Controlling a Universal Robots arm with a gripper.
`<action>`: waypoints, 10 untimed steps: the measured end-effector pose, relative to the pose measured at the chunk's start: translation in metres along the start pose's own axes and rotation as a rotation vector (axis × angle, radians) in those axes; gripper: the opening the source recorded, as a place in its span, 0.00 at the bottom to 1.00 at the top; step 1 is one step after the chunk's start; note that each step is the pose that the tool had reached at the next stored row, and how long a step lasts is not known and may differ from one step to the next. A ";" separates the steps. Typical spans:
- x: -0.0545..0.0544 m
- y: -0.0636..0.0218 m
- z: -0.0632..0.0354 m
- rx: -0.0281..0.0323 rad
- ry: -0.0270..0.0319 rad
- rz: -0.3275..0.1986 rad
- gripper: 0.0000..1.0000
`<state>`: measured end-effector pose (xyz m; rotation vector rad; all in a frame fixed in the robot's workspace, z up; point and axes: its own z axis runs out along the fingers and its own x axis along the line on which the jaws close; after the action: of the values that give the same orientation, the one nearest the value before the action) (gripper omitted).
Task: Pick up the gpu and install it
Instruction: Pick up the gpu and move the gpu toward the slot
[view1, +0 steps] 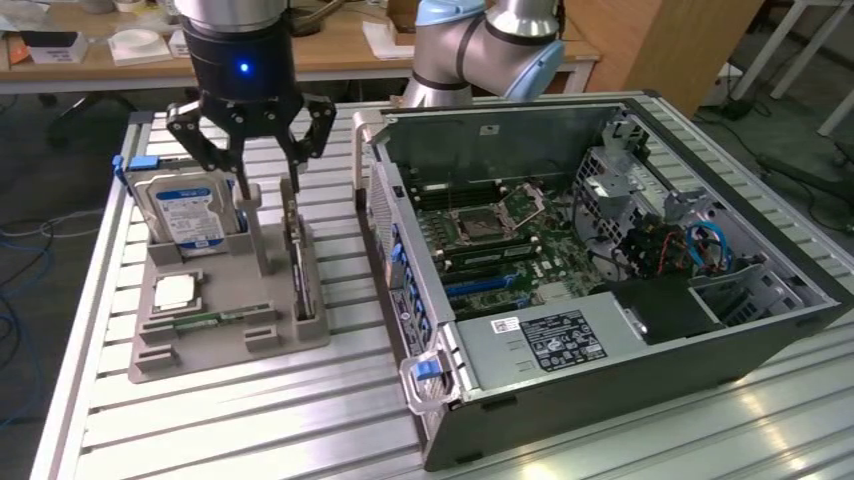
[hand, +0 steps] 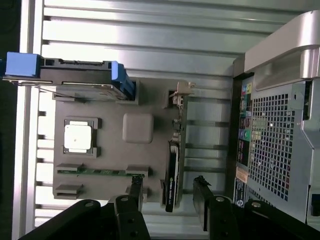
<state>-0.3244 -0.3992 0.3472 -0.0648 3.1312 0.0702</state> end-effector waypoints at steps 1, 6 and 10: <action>0.000 -0.0007 0.0017 0.0000 0.0003 -0.001 0.53; 0.000 -0.0065 0.0106 0.0000 0.0005 -0.003 0.53; -0.003 -0.0103 0.0168 -0.0005 0.0006 -0.002 0.53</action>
<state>-0.3206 -0.4086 0.3300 -0.0674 3.1317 0.0710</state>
